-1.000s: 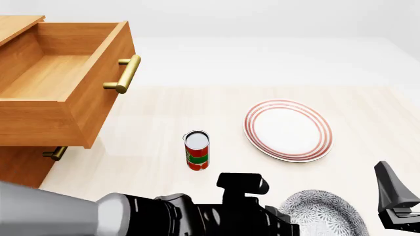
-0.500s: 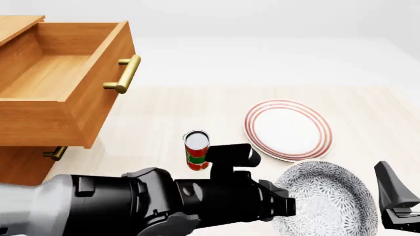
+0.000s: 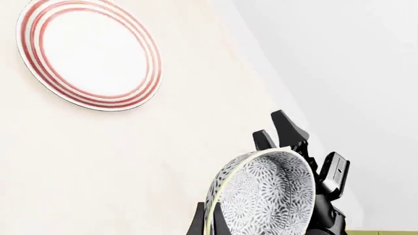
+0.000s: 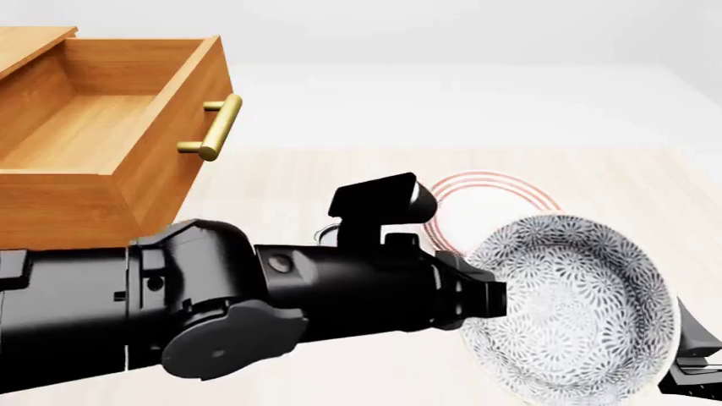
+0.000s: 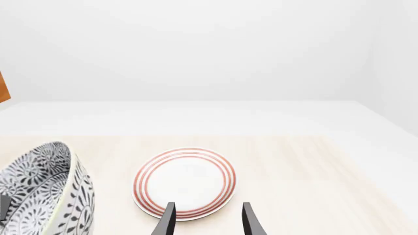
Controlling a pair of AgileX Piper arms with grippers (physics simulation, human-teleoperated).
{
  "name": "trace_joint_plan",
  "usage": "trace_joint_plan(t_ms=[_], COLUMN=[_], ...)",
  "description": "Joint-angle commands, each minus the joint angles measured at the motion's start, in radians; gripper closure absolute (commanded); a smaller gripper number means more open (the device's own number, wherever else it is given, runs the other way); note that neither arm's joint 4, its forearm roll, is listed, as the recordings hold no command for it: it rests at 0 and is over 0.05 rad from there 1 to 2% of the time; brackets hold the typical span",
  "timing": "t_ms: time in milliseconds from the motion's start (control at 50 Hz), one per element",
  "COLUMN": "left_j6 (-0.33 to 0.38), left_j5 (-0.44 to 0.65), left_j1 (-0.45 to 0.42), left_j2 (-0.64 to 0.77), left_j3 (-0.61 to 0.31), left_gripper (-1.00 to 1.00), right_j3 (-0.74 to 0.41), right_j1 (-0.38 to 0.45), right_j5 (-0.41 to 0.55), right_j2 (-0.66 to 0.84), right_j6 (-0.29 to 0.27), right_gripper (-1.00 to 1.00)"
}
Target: Put the bowl in the top drawer of the cabinet.
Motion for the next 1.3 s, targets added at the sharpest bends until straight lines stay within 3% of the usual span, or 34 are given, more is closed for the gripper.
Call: trace_joint_plan(t_ms=[20,580,1060,1300], left_j6=[0.038,0.078,0.128,0.147], left_j5=[0.074,0.222,0.41,0.468], left_j1=[0.02,0.07,0.114,0.13], left_j2=[-0.049,-0.158,-0.255,-0.303], left_j3=[-0.053,-0.158,-0.347,-0.394], left_gripper=[1.0,1.0,1.0,1.0], right_j3=[0.0,0.0,0.0,0.0], right_j1=[0.0,0.0,0.0,0.0], right_j5=[0.0,0.0,0.0,0.0], right_j2=[0.0,0.0,0.0,0.0], right_j6=[0.0,0.0,0.0,0.0], right_gripper=[-1.0,-1.0,-1.0,-1.0])
